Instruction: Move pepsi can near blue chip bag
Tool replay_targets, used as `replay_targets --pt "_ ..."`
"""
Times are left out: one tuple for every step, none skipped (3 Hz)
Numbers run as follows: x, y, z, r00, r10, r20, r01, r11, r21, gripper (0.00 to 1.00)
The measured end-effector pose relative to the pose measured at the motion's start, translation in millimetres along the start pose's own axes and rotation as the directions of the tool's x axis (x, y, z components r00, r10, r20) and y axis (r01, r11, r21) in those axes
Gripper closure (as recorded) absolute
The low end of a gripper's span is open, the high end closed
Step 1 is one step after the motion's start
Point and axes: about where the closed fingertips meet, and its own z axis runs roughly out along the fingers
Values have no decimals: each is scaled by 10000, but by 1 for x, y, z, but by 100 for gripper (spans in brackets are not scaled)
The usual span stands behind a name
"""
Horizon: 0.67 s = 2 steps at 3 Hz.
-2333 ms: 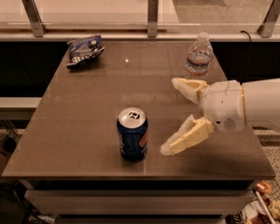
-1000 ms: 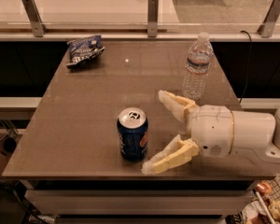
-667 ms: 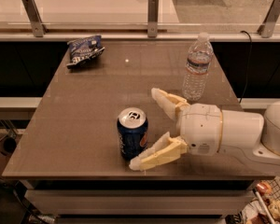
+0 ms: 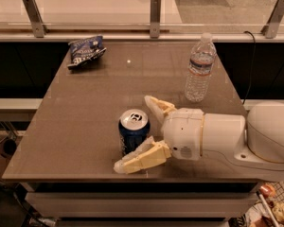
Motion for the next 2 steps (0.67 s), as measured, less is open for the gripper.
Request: replay_targets --pt "11 -1 9 9992 199 -341 -198 9998 50 2" --pt "8 0 10 9993 143 -354 -142 9999 30 19"
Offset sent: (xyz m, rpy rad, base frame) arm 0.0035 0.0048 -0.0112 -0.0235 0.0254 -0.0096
